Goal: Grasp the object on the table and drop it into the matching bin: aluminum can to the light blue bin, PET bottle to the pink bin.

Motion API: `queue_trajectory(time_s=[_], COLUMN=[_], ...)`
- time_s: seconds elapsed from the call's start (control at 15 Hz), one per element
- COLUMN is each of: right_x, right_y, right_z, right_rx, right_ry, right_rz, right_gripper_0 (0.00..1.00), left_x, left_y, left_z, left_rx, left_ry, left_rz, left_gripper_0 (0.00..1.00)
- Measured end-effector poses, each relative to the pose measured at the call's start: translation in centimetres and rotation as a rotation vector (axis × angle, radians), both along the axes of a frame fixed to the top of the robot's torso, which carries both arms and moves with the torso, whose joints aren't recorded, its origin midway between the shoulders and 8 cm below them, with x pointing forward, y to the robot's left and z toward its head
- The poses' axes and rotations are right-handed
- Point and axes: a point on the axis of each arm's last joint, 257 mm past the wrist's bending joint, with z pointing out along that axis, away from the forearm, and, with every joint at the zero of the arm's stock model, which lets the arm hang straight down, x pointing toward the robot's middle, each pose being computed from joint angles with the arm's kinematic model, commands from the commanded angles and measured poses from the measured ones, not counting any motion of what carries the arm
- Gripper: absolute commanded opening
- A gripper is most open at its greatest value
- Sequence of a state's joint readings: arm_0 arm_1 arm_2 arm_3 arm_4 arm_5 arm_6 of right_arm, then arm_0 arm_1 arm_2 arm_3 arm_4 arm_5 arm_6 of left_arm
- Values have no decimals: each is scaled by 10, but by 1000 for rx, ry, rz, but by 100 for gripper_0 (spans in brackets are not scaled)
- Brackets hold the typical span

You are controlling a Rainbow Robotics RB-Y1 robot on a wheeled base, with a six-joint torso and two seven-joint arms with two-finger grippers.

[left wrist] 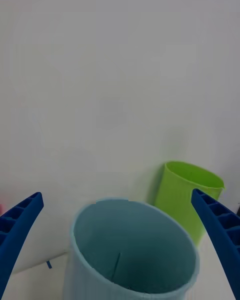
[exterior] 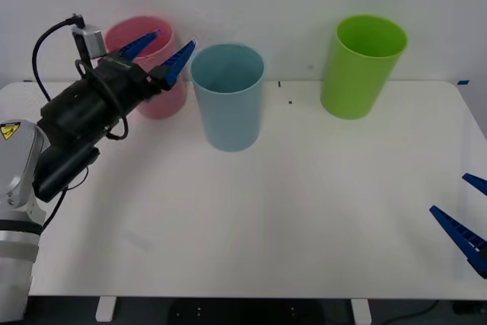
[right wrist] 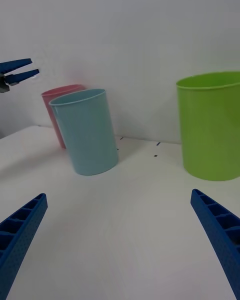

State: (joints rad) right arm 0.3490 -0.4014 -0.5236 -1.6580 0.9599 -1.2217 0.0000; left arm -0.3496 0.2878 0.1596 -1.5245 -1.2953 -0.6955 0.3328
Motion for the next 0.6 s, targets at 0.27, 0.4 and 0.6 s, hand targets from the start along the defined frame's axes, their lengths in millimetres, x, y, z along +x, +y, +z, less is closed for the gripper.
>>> queue_trajectory(time_s=[0.27,0.4,0.6], right_x=[0,0,0], right_y=[0,0,0], right_z=[0,0,0], right_rx=[0,0,0], right_ry=[0,0,0], right_rz=[0,0,0], right_gripper_0=[100,100,100], left_x=[-35,-51,-71], left_y=[27,45,70], left_z=[-13,-24,-47], left_rx=[38,91,169], left_ry=[-26,-43,-52], left_rz=[32,47,63], left_gripper_0=[100,100,100])
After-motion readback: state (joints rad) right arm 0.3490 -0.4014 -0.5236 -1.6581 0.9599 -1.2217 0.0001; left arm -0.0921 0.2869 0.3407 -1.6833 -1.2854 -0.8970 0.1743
